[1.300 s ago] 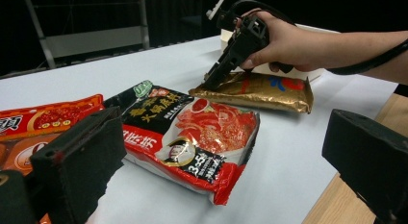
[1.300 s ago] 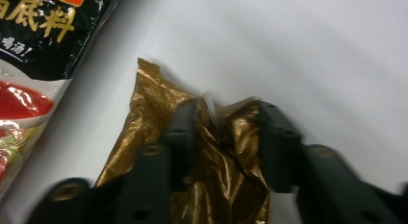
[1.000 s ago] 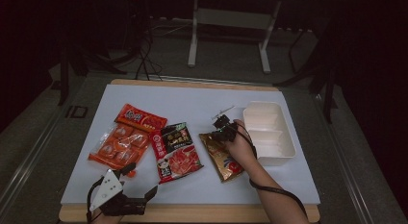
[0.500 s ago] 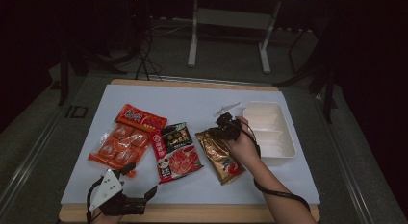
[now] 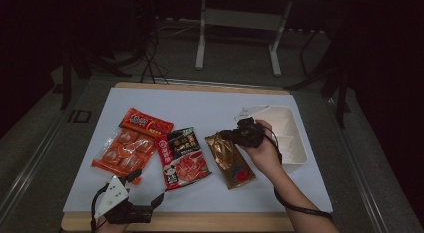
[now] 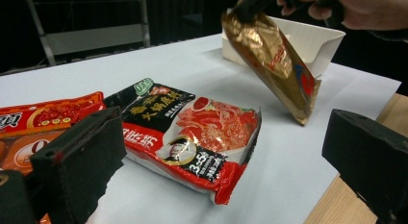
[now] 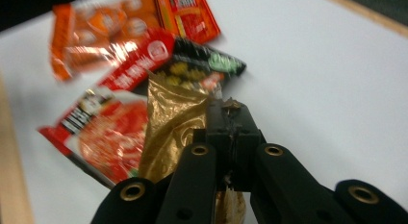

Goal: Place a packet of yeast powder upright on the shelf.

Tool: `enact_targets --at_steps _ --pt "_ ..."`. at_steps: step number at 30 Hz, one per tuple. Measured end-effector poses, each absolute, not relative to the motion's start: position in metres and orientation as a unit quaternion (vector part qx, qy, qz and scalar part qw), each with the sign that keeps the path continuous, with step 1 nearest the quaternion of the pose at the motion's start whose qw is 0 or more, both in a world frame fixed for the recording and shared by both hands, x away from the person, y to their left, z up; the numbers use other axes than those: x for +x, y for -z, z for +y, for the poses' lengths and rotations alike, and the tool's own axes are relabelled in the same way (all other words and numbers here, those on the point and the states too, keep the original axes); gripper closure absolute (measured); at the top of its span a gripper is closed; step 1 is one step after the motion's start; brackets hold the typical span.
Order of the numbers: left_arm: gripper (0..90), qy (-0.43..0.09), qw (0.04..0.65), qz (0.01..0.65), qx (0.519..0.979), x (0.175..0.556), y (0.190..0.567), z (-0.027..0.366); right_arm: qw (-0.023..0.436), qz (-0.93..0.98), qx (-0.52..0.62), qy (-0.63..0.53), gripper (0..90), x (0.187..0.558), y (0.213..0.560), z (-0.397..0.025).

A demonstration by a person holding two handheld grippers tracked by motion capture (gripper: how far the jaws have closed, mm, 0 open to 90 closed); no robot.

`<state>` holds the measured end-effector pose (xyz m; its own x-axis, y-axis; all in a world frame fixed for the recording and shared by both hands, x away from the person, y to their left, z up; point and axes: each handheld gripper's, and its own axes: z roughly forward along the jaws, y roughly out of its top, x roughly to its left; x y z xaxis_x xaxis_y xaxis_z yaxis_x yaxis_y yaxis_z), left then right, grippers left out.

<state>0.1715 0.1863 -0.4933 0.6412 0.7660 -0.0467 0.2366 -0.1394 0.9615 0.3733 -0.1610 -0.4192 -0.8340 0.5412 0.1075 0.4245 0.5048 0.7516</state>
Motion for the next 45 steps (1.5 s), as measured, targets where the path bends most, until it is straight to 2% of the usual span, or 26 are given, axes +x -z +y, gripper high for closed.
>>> enact_targets --at_steps 16,30,45 --pt "1.9 -0.24 0.554 0.352 0.715 0.171 0.493 0.187 0.086 0.815 0.279 -0.5 89.8 0.373 0.367 -0.179" --pt "1.9 -0.239 0.554 0.357 0.713 0.17 0.494 0.188 0.109 0.794 0.295 -0.521 89.7 0.4 0.333 -0.198" --pt "1.9 -0.248 0.549 0.37 0.707 0.163 0.495 0.192 0.147 0.768 0.314 -0.538 89.6 0.435 0.313 -0.247"
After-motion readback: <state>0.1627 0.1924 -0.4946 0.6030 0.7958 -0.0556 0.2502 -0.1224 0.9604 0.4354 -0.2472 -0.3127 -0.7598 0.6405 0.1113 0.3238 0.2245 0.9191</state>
